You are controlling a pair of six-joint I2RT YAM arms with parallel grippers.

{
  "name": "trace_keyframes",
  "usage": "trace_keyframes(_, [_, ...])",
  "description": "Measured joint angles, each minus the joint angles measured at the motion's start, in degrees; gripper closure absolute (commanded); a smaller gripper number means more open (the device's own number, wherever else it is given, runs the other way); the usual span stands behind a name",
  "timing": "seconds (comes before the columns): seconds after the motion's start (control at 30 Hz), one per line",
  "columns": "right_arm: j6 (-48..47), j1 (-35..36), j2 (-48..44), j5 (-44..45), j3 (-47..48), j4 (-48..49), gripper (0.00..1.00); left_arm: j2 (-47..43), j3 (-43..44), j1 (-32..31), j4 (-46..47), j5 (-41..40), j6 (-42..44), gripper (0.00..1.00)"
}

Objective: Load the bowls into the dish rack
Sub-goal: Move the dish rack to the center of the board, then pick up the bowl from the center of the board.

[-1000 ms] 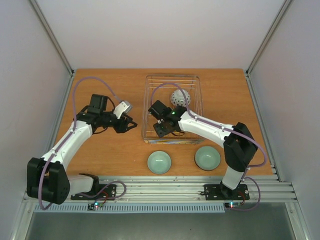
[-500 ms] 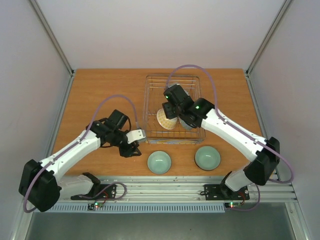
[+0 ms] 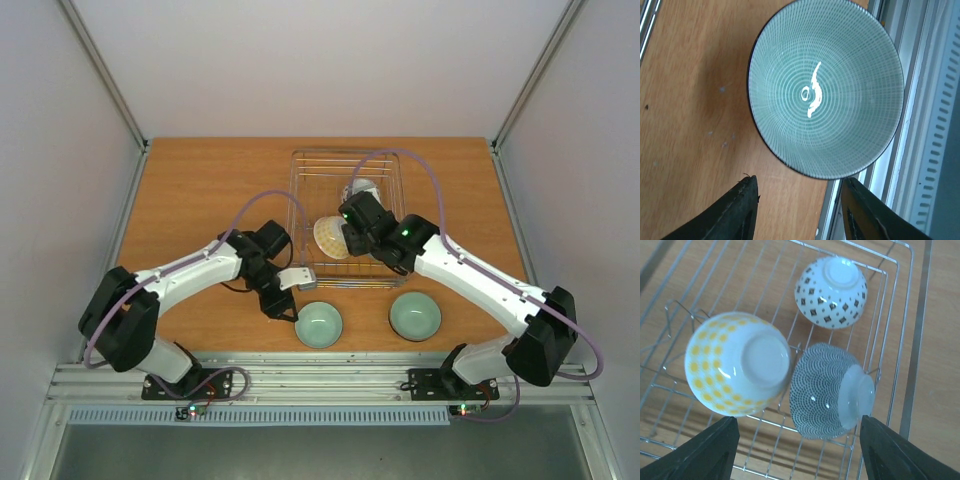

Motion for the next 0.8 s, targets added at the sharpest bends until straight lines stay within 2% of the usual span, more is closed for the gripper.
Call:
trace_keyframes(0.47, [1.6, 0.0, -2.5, 0.4, -3.8, -0.1, 0.32, 4.1, 2.4, -2.5, 3.0, -1.4, -6.2, 0.56])
trace_keyframes(0.8, [1.7, 0.0, -2.7, -1.2, -4.6, 0.5, 0.32, 4.9, 2.2, -7.5, 8.3, -7.9, -8.3, 0.57])
